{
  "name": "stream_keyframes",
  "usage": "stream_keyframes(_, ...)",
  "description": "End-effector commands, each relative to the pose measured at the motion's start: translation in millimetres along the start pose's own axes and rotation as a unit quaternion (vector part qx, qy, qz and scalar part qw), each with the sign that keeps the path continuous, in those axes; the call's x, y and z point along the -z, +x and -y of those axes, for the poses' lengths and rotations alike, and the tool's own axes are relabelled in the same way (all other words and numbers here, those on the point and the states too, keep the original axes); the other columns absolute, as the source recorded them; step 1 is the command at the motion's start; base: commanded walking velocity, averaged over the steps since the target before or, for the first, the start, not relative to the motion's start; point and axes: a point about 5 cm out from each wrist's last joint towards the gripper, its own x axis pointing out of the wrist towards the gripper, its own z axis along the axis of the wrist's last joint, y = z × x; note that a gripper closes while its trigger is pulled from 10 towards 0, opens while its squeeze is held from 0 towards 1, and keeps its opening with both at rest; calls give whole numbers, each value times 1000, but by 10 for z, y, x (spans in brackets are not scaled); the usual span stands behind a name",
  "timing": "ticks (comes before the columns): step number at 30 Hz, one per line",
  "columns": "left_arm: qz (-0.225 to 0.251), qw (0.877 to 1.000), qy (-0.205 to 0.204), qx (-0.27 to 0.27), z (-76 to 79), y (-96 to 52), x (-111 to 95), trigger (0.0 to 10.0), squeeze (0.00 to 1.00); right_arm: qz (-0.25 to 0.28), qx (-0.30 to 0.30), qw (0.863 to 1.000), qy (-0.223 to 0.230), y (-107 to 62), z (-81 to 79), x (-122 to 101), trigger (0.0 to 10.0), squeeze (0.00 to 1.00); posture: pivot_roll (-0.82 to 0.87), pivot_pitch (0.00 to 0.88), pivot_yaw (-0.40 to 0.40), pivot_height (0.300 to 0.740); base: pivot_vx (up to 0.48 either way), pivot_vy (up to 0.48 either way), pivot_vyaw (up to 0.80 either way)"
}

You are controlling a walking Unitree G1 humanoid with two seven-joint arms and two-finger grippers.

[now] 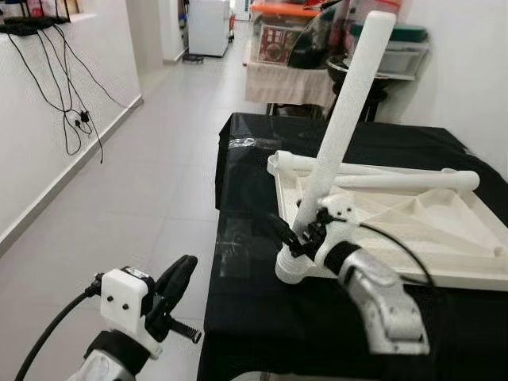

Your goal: Building children table

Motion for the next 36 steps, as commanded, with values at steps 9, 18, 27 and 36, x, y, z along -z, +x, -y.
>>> stream_keyframes(9, -29, 999, 0, 28, 81, 7, 78, 10000, 0, -44, -218, 968, 117, 30, 167, 4, 10000, 0, 83, 0, -115, 740, 0, 0, 0)
stream_keyframes(18, -53, 997, 12, 52, 115, 20, 114, 10000, 0, -71, -230, 963, 122, -50, 436, -22, 0, 0, 84, 0, -112, 740, 0, 0, 0)
stream_keyframes(27, -75, 993, 17, 86, 149, 27, 149, 10000, 0, -75, -254, 952, 155, -45, 481, -26, 0, 0, 81, 0, -114, 740, 0, 0, 0)
stream_keyframes(36, -73, 994, 27, 82, 141, 18, 123, 10000, 0, -103, -24, 994, 34, 92, 604, 112, 0, 0, 70, 0, -126, 740, 0, 0, 0)
